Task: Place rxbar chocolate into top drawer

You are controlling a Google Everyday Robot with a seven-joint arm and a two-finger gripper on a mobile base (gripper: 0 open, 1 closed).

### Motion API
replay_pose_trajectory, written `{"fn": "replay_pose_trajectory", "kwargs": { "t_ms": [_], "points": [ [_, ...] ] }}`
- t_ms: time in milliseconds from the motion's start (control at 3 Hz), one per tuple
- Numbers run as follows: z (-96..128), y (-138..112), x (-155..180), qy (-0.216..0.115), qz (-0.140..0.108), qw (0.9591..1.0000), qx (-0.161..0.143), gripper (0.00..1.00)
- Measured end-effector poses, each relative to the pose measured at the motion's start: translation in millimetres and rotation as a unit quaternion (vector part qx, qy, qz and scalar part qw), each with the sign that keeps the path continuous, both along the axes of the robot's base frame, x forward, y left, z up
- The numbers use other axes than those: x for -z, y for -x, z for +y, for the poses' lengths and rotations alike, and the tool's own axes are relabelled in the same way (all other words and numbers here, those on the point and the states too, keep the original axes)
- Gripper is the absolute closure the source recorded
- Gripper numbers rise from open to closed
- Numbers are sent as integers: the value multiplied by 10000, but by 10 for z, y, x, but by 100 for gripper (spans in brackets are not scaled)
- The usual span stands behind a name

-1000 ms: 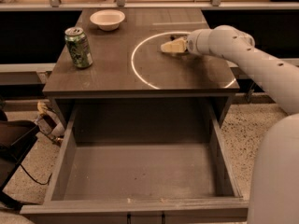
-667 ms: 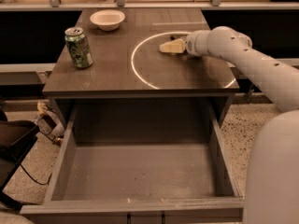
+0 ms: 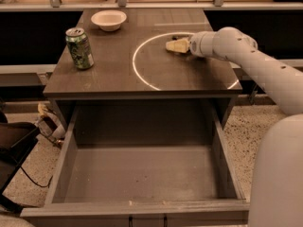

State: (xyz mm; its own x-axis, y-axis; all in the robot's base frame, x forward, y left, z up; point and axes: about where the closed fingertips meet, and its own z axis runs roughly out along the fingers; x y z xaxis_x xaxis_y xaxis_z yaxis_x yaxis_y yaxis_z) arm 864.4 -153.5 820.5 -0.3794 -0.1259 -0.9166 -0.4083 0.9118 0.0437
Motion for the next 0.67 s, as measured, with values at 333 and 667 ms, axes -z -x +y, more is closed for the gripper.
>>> {"fn": "replay_pose_trajectory", "kwargs": {
  "t_ms": [333,667],
  "points": [
    [0,0,-63,0,0,10000,0,63],
    [1,0,-111,0,1,10000,-1,87]
  ]
}}
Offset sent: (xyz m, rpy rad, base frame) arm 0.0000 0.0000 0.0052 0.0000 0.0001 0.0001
